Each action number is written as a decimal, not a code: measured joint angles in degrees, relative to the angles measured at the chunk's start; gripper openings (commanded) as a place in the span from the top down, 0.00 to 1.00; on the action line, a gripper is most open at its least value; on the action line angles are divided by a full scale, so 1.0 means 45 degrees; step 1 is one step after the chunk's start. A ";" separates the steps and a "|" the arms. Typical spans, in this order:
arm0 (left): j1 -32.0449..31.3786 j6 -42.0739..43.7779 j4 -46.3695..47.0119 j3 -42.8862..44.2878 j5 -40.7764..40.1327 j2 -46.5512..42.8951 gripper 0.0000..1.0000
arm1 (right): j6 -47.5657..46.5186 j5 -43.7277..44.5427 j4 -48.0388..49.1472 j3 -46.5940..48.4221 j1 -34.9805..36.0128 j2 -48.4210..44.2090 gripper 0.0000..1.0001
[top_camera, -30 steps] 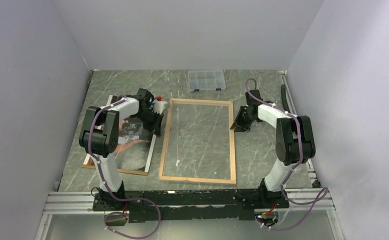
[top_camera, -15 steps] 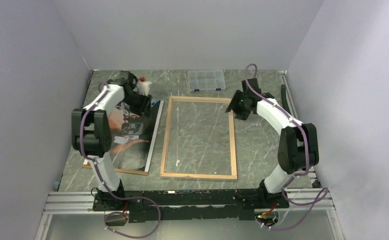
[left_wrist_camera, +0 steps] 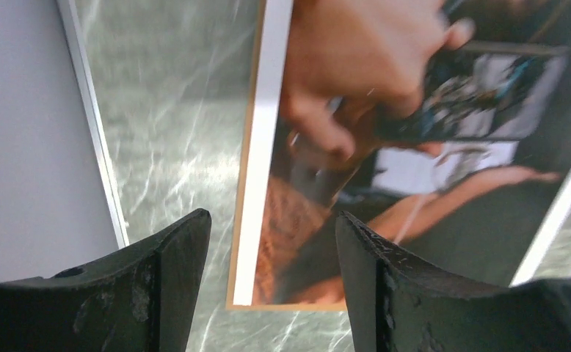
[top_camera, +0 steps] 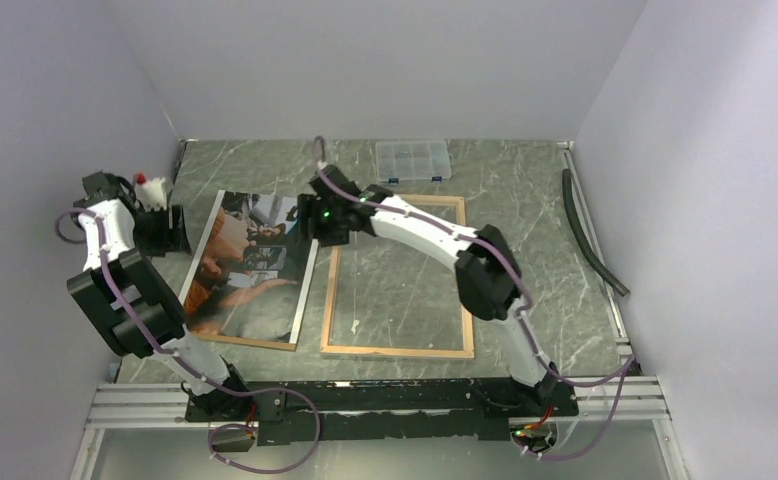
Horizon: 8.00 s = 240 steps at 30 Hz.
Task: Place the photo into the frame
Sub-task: Place the photo frame item in the photo frame, then pick up the photo at the center of the board, then turn over the photo from the photo frame.
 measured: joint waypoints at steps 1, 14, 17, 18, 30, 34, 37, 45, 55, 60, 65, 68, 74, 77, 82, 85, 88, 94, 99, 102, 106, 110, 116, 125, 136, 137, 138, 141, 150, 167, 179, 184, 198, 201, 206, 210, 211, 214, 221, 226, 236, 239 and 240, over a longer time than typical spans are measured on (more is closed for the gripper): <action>0.0238 0.0146 0.0141 -0.0500 -0.0262 -0.0039 0.32 | 0.0053 -0.0112 -0.0107 0.0563 0.0253 0.0597 0.31; 0.0500 0.0865 0.3133 -0.3920 -0.2463 -0.0155 0.33 | 0.0797 -0.0418 -0.1350 0.1185 0.0889 0.2788 0.30; 0.0505 0.0899 0.3609 -0.4153 -0.2715 -0.0131 0.34 | 0.0903 -0.0408 -0.1350 0.1185 0.0889 0.2807 0.30; 0.0500 0.0899 0.3735 -0.4201 -0.2735 -0.0097 0.35 | 0.0947 -0.0408 -0.1336 0.1180 0.0889 0.2827 0.30; -0.0369 0.0908 0.4624 -0.5221 -0.2579 -0.0019 0.36 | 0.1608 -0.0709 -0.1107 0.1253 0.0845 0.3201 0.30; -0.0622 0.0918 0.4809 -0.5440 -0.2336 -0.0151 0.38 | 0.1977 -0.0850 -0.0782 0.1093 0.0743 0.3206 0.30; -0.0641 0.0952 0.4823 -0.5479 -0.2186 -0.0165 0.39 | 0.2385 -0.1205 -0.0248 0.0855 0.0622 0.3181 0.30; -0.0612 0.1530 0.3070 -0.4833 -0.0996 -0.0107 0.34 | 0.3026 -0.1205 0.0228 0.0627 0.0466 0.3123 0.31; -0.0525 0.1617 0.1642 -0.3065 -0.1093 -0.0714 0.36 | 0.3434 -0.1127 0.0845 -0.0005 0.0413 0.2851 0.32; -0.0447 0.1622 0.3172 -0.4143 -0.2424 -0.0457 0.38 | 0.3492 -0.1122 0.0874 -0.0039 0.0413 0.2832 0.32; -0.0447 0.1613 0.4095 -0.5115 -0.3128 -0.0170 0.38 | 0.3517 -0.1132 0.1001 -0.0175 0.0413 0.2783 0.32; -0.0486 0.1608 0.4464 -0.5207 -0.3225 -0.0189 0.39 | 0.3521 -0.1137 0.1073 -0.0243 0.0408 0.2749 0.32; -0.0928 0.1559 0.4736 -0.5581 -0.3123 -0.0461 0.40 | 0.3517 -0.1171 0.1093 -0.0248 0.0403 0.2744 0.32; -0.1345 0.1447 0.4643 -0.5741 -0.2783 -0.0568 0.41 | 0.3517 -0.1263 0.1122 -0.0248 0.0384 0.2744 0.32; -0.1569 0.1360 0.4454 -0.5751 -0.2297 -0.0534 0.41 | 0.3536 -0.1438 0.1423 -0.0525 0.0330 0.2642 0.32; -0.1564 0.1375 0.4459 -0.5746 -0.2152 -0.0486 0.41 | 0.3560 -0.1530 0.1700 -0.0738 0.0311 0.2555 0.33; -0.1559 0.1375 0.4444 -0.5727 -0.2132 -0.0457 0.42 | 0.3565 -0.1676 0.1894 -0.0899 0.0282 0.2487 0.34; -0.1559 0.1379 0.4367 -0.5634 -0.2089 -0.0359 0.43 | 0.3565 -0.1904 0.2715 -0.1608 0.0248 0.2191 0.35; -0.1559 0.1389 0.4362 -0.5620 -0.2074 -0.0340 0.44 | 0.3565 -0.2103 0.3016 -0.1846 0.0194 0.2089 0.36; -0.1559 0.1399 0.4357 -0.5620 -0.2074 -0.0340 0.44 | 0.3575 -0.2244 0.3254 -0.2011 0.0194 0.1948 0.36; -0.1559 0.1418 0.4362 -0.5615 -0.2069 -0.0340 0.44 | 0.3614 -0.2642 0.3735 -0.2118 0.0291 0.1651 0.37; -0.1559 0.1423 0.4357 -0.5615 -0.2069 -0.0340 0.44 | 0.3609 -0.2851 0.4051 -0.2147 0.0427 0.1248 0.40; -0.1559 0.1423 0.4347 -0.5595 -0.2064 -0.0340 0.45 | 0.3619 -0.3079 0.4478 -0.2244 0.0486 0.0855 0.51; -0.1554 0.1370 0.3444 -0.5178 -0.1734 -0.0316 0.37 | 0.3463 -0.2803 0.3852 -0.2215 0.0486 0.0850 1.00; -0.1379 0.1059 0.0544 -0.2846 -0.0466 -0.0991 0.06 | 0.1899 -0.1224 0.1511 -0.1724 0.0389 0.0223 1.00; -0.1341 0.0952 0.0408 -0.2603 -0.0384 -0.1078 0.06 | 0.1540 -0.0928 0.1025 -0.1719 0.0384 -0.0141 1.00; -0.1297 0.0855 0.0306 -0.2365 -0.0291 -0.1156 0.06 | 0.1200 -0.0617 0.0636 -0.1715 0.0379 -0.0510 1.00; -0.1180 0.0622 0.0097 -0.1899 -0.0121 -0.1273 0.06 | -0.0189 0.0811 -0.1355 -0.1316 0.0379 -0.2293 1.00; -0.1093 0.0015 -0.0199 -0.1540 0.0495 -0.1277 0.06 | -0.3274 0.6591 -0.7082 0.3638 0.1180 -0.6120 1.00; -0.1093 -0.0083 -0.0180 -0.1724 0.0597 -0.1277 0.06 | -0.4634 1.0380 -1.1414 0.4911 0.5717 0.0845 1.00; -0.1093 -0.0078 0.0063 -0.2064 0.0495 -0.1549 0.06 | -0.2215 0.7524 -1.1521 0.4707 0.5013 0.1025 1.00; -0.1093 -0.0078 0.0112 -0.2176 0.0461 -0.1753 0.06 | -0.0884 0.6368 -1.1225 0.3123 0.4469 0.0743 1.00; -0.1093 -0.0049 0.0146 -0.2181 0.0461 -0.1851 0.06 | 0.2652 0.5600 -1.1341 0.1972 0.3978 -0.0194 1.00; -0.1093 -0.0029 0.0136 -0.2181 0.0461 -0.1851 0.06 | 0.2798 0.5425 -1.1225 0.2467 0.3677 -0.0437 1.00; -0.1093 0.0015 0.0073 -0.2176 0.0457 -0.1851 0.06 | 0.3458 0.4877 -1.1166 0.4541 0.3230 0.0015 1.00; -0.1093 0.0083 -0.0049 -0.2147 0.0461 -0.1851 0.06 | 0.4527 0.4333 -1.0588 0.3687 0.2929 -0.0131 1.00; -0.1093 0.0131 -0.0087 -0.2123 0.0461 -0.1851 0.06 | 0.4833 0.4255 -1.0263 0.3026 0.2885 -0.0277 1.00; -0.1093 0.0267 -0.0233 -0.2006 0.0461 -0.1851 0.06 | 0.5693 0.4182 -0.9738 0.1248 0.2769 -0.0699 1.00; -0.1093 0.0321 -0.0296 -0.1880 0.0529 -0.1851 0.06 | 0.7611 0.4381 -0.9088 -0.0869 0.2458 -0.1972 1.00; -0.1093 0.0325 -0.0287 -0.1894 0.0588 -0.1851 0.06 | 0.8330 0.4901 -0.8986 0.0238 0.2157 -0.1802 1.00; -0.1093 0.0355 -0.0282 -0.1957 0.0597 -0.1851 0.06 | 0.9039 0.5503 -0.8898 0.2992 0.1875 0.0063 1.00; -0.1093 0.0364 -0.0277 -0.1962 0.0593 -0.1851 0.06 | 0.9044 0.5853 -0.8903 0.2681 0.1705 0.0068 1.00; -0.1093 0.0364 -0.0267 -0.1962 0.0593 -0.1851 0.06 | 0.9029 0.5999 -0.8898 0.2516 0.1647 0.0058 1.00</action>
